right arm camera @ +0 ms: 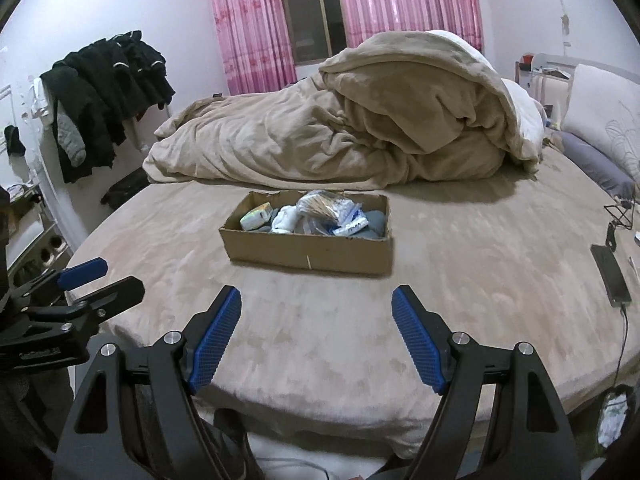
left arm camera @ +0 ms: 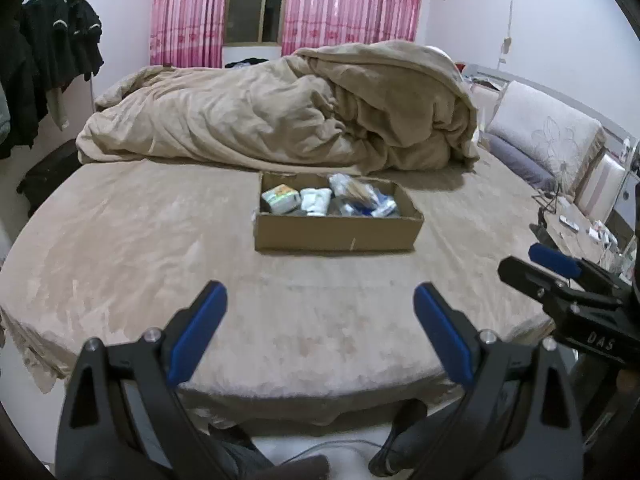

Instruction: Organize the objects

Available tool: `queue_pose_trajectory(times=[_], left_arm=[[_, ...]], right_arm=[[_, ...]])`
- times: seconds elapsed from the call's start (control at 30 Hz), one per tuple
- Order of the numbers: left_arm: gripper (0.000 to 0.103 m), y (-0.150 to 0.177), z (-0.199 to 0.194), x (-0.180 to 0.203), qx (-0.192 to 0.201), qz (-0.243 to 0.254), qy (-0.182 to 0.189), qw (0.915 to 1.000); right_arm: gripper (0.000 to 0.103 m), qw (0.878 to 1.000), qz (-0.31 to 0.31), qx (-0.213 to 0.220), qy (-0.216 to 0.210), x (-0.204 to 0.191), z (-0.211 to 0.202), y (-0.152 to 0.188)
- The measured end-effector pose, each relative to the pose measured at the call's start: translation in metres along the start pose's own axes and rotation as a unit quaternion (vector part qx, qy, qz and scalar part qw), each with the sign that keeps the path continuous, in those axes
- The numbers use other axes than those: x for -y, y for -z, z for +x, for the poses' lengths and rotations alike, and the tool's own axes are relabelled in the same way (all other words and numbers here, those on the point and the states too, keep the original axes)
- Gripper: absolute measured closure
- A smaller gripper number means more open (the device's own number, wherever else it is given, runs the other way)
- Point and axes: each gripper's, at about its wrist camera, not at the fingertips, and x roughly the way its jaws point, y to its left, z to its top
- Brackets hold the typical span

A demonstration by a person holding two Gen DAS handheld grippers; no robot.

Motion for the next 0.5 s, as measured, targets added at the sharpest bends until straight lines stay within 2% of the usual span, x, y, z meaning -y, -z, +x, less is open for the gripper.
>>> queue_pose_trajectory(times=[0.5], left_arm=[[0.007,0.008,-0.028,0.014,0.008,0.014,0.0,0.9999]], right_arm=[[0.022,1.0,0.014,0.013,-0.017,0.002,-0.023,0.012]])
